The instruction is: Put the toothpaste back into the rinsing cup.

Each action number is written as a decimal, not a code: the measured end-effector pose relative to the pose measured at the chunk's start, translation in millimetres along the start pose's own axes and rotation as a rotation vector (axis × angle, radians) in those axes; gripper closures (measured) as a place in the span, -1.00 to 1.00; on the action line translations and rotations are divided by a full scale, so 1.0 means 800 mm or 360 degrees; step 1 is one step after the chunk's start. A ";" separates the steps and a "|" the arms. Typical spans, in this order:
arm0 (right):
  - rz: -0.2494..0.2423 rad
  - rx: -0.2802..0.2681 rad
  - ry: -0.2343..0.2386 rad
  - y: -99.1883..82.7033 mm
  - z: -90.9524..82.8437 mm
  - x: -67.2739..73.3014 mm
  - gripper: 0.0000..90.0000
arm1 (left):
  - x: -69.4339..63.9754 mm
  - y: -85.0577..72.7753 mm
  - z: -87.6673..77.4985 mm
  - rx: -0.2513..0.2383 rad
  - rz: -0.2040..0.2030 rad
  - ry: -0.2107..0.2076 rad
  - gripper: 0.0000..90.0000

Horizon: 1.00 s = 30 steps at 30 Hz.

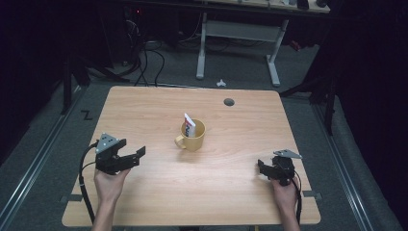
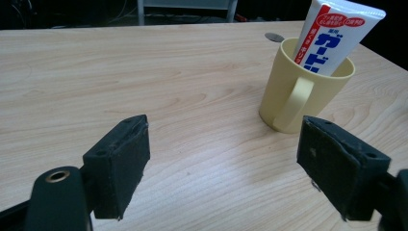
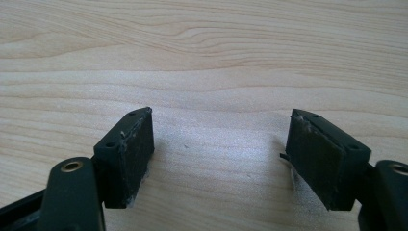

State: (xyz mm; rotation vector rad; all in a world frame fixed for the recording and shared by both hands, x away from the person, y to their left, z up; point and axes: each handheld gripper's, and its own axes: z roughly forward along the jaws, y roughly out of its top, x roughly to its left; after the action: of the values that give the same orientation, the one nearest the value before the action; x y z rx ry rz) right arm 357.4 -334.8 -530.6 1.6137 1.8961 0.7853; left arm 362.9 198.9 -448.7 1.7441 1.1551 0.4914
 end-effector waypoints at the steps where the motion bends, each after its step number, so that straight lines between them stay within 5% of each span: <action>1: 0.0000 0.0000 0.0000 0.000 0.000 0.000 -0.44 | 0.000 0.000 0.000 0.0000 0.0000 0.0000 -0.57; 30: -0.0002 -0.0001 -0.0001 0.000 0.000 0.000 -0.44 | 0.001 -0.027 0.020 0.0119 -0.0005 0.0014 -0.55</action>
State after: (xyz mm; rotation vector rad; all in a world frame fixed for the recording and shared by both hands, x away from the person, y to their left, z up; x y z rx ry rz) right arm 357.4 -334.7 -530.6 1.6117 1.8963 0.7846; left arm 364.4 194.2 -475.1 1.8055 1.1956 0.4594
